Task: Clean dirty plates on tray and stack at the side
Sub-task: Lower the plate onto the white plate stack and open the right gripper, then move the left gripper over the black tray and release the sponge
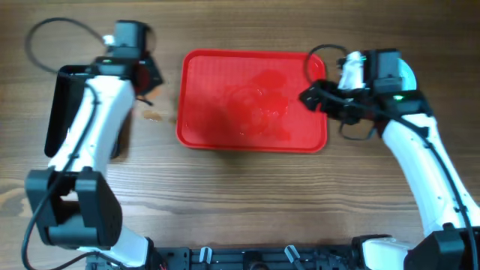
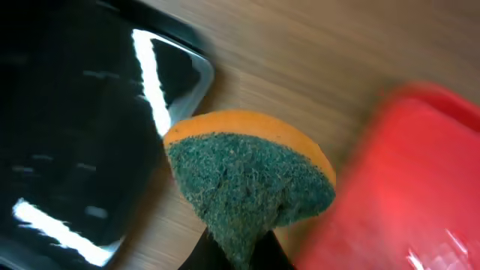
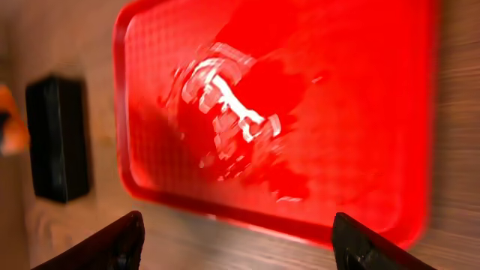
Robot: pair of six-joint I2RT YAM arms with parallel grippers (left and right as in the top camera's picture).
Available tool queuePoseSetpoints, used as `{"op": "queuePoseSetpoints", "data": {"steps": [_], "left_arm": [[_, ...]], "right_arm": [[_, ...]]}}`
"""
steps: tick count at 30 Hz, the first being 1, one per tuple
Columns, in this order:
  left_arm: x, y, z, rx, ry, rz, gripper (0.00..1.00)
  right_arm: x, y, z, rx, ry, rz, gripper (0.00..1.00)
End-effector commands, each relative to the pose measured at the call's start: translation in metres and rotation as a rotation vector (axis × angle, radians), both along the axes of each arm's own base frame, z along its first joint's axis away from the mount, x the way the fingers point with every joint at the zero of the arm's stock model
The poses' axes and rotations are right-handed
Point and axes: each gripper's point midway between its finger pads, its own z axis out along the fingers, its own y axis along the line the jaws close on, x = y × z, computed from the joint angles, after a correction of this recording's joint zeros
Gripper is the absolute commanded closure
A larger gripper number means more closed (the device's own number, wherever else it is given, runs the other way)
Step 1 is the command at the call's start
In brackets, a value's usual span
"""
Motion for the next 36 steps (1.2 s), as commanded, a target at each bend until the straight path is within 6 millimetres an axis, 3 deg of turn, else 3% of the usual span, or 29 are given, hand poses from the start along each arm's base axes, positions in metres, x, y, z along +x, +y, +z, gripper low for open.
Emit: {"op": "queuePoseSetpoints", "data": {"steps": [1,6,12,17,18,19,20,21,23,29,31,33,36], "left_arm": [[-0.007,0.078,-0.006,0.065,0.010,0.169,0.96],[-0.020,0.133,-0.032,0.020,0.052,0.297,0.96],[-0.026,0.139,-0.080,-0.125,0.136,0.311,0.96],[-0.026,0.138,-0.093,-0.120,0.167,0.284,0.92],[-0.026,0.138,-0.093,-0.120,0.167,0.284,0.85],[-0.027,0.138,-0.093,-0.120,0.168,0.284,0.71],[-0.026,0.138,-0.093,-0.120,0.168,0.284,0.45],[-0.027,0.138,-0.093,-0.121,0.168,0.286,0.30],[-0.028,0.138,-0.093,-0.122,0.172,0.288,0.30],[-0.031,0.137,-0.075,-0.117,0.150,0.288,0.31],[-0.033,0.136,-0.055,-0.112,0.117,0.287,0.41],[-0.034,0.132,-0.034,-0.124,0.075,0.278,0.58],[-0.034,0.108,0.010,-0.218,-0.032,0.215,0.58]], "right_arm": [[-0.015,0.024,-0.015,-0.015,0.040,0.063,0.19],[-0.018,0.039,-0.019,-0.053,0.054,0.027,0.19],[-0.019,0.067,-0.014,-0.062,0.003,0.045,0.19],[-0.023,0.084,-0.011,-0.053,-0.020,0.089,0.20],[-0.025,0.087,-0.011,-0.052,-0.021,0.098,0.20],[-0.026,0.089,-0.010,-0.050,-0.021,0.100,0.19],[-0.027,0.090,-0.010,-0.045,-0.017,0.094,0.18],[-0.028,0.091,-0.008,-0.040,-0.017,0.092,0.17],[-0.031,0.094,0.000,-0.026,-0.032,0.104,0.16],[-0.045,0.087,0.044,-0.002,-0.154,0.131,0.14],[-0.057,0.079,0.063,-0.003,-0.208,0.139,0.13],[-0.067,0.070,0.077,-0.007,-0.236,0.126,0.12],[-0.092,0.058,0.101,0.009,-0.290,0.132,0.12]]}}
